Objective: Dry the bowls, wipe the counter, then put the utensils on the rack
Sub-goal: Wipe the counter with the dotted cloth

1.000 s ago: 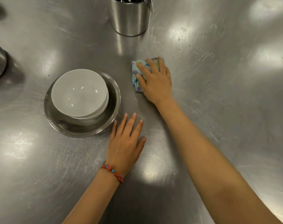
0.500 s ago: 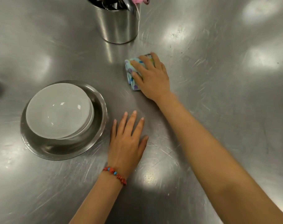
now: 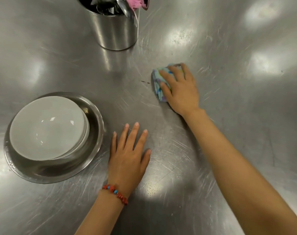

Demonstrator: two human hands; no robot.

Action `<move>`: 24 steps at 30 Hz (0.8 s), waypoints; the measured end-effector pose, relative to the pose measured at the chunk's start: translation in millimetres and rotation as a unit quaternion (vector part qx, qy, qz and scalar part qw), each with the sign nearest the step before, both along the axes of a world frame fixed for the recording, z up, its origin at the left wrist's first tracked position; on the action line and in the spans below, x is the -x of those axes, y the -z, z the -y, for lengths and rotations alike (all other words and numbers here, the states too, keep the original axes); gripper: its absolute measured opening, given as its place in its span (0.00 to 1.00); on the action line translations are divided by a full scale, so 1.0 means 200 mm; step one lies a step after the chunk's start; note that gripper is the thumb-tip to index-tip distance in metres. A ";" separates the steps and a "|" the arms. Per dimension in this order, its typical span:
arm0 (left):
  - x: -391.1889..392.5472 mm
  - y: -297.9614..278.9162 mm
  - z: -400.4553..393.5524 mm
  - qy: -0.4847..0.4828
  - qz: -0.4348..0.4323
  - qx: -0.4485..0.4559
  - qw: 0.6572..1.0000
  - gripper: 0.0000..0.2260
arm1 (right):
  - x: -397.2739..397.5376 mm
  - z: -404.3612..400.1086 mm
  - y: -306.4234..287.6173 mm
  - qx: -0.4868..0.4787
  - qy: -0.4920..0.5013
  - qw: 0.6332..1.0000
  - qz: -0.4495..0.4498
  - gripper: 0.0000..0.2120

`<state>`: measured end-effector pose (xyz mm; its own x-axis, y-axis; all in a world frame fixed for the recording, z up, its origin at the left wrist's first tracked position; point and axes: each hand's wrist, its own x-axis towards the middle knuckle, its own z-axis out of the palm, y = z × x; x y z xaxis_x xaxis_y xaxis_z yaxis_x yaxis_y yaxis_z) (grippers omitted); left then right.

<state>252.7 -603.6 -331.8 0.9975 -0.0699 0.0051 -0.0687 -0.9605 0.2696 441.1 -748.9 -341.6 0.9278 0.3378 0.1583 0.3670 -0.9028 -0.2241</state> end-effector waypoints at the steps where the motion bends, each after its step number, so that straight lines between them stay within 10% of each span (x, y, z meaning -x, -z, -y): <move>1: 0.00 0.00 0.00 0.000 0.003 0.003 1.000 0.22 | 0.00 0.05 -0.01 0.012 -0.044 0.999 -0.001 0.20; 8: 0.00 0.00 -0.01 0.008 -0.011 0.013 1.000 0.22 | -0.30 0.27 -0.03 0.001 0.162 0.987 -0.011 0.21; 18: 0.02 -0.03 -0.02 0.009 -0.044 0.035 0.998 0.22 | 0.38 0.06 -0.04 -0.009 -0.030 0.999 -0.009 0.19; 24: 0.19 -0.06 -0.04 0.032 -0.049 0.012 0.998 0.22 | 0.31 -0.02 -0.03 -0.009 0.141 0.989 -0.033 0.20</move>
